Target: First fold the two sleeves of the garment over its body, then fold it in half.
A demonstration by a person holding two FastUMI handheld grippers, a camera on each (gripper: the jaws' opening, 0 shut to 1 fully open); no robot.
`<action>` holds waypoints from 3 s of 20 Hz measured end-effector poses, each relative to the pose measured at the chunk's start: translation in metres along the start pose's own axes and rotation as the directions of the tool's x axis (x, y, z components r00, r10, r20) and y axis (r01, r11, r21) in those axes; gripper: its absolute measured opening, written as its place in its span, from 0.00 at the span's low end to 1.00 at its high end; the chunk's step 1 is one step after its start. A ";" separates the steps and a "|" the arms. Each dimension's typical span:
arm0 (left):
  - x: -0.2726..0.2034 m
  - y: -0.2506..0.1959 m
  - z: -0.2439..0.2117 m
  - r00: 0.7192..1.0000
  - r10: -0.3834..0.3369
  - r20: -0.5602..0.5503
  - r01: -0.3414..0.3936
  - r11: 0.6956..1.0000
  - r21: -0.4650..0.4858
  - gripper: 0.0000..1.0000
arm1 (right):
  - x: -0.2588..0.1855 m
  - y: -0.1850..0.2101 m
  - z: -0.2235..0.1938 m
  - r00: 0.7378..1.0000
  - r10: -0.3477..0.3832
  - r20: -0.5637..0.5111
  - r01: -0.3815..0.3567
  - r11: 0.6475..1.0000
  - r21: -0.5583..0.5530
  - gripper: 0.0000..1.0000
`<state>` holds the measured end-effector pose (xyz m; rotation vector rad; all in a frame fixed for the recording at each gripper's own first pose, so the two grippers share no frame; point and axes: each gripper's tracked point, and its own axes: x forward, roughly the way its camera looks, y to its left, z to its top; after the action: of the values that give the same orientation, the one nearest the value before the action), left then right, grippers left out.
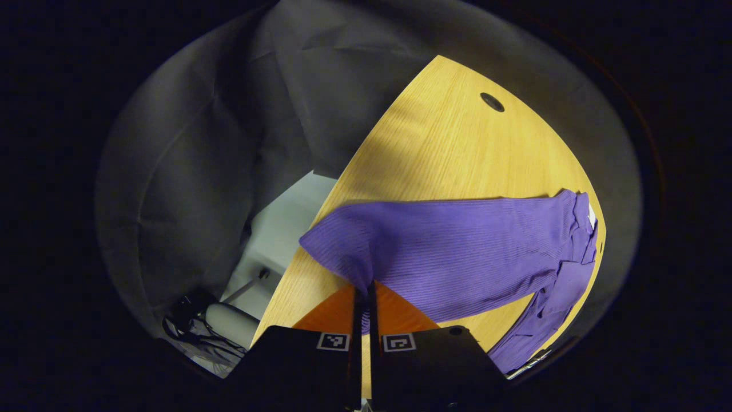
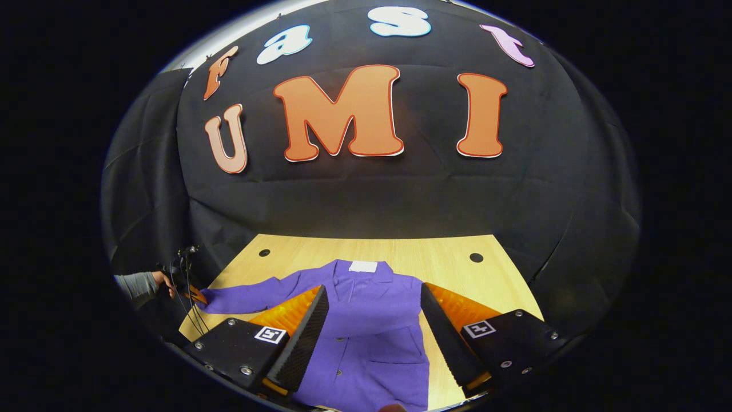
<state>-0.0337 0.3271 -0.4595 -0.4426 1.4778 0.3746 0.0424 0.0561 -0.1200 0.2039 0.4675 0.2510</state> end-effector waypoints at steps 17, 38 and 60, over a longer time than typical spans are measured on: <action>-0.109 -0.197 0.032 0.983 -0.159 0.097 0.113 0.923 0.367 0.07 | -0.021 -0.039 -0.009 0.999 0.019 0.051 -0.021 0.999 0.036 0.97; -0.148 -0.513 -0.044 0.960 -0.279 -0.024 0.204 0.636 0.744 0.07 | -0.061 -0.107 -0.038 0.994 -0.087 0.070 0.082 0.994 0.070 0.96; -0.152 -0.637 -0.132 0.897 -0.439 -0.047 0.308 0.544 0.781 0.88 | -0.064 -0.150 -0.053 0.991 -0.103 0.081 0.090 0.985 0.147 0.96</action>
<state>0.1609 -0.2861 -0.2778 -0.0065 1.2000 -0.5834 -0.0091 -0.0970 -0.1769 0.3302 0.4070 0.1127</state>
